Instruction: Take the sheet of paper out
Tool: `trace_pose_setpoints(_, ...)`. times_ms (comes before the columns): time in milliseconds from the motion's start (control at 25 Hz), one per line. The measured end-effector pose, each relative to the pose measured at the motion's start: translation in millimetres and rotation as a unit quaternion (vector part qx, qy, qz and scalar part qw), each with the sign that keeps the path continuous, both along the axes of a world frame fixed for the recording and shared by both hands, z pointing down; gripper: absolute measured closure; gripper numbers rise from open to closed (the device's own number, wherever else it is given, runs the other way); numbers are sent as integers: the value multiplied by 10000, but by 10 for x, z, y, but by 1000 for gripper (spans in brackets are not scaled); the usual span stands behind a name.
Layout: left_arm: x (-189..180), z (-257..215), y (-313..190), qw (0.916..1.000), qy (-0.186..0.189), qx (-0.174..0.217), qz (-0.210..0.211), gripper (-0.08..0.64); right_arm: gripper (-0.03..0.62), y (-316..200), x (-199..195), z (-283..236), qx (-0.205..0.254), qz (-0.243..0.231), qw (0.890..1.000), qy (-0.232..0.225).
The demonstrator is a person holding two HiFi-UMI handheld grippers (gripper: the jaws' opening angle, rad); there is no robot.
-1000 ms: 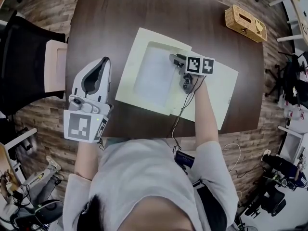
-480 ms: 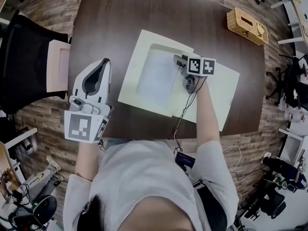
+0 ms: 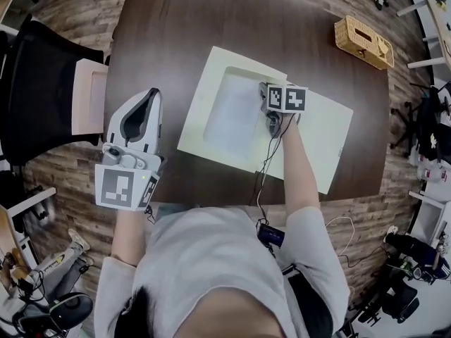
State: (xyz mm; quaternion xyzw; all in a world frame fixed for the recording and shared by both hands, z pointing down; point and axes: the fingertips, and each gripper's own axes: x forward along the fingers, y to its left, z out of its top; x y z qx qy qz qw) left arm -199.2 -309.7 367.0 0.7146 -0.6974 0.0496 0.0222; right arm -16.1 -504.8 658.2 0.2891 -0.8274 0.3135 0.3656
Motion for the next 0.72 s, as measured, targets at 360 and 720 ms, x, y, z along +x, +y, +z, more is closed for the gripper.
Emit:
trace_pose_setpoints(360,-28,-119,117,9999,-71,123,51,551,578,30,324,-106,-22,779,9969,-55)
trace_pose_setpoints(720,73,-231,168,9992,-92,248,311,551,578,49,985,-229,70,1459,9888,304)
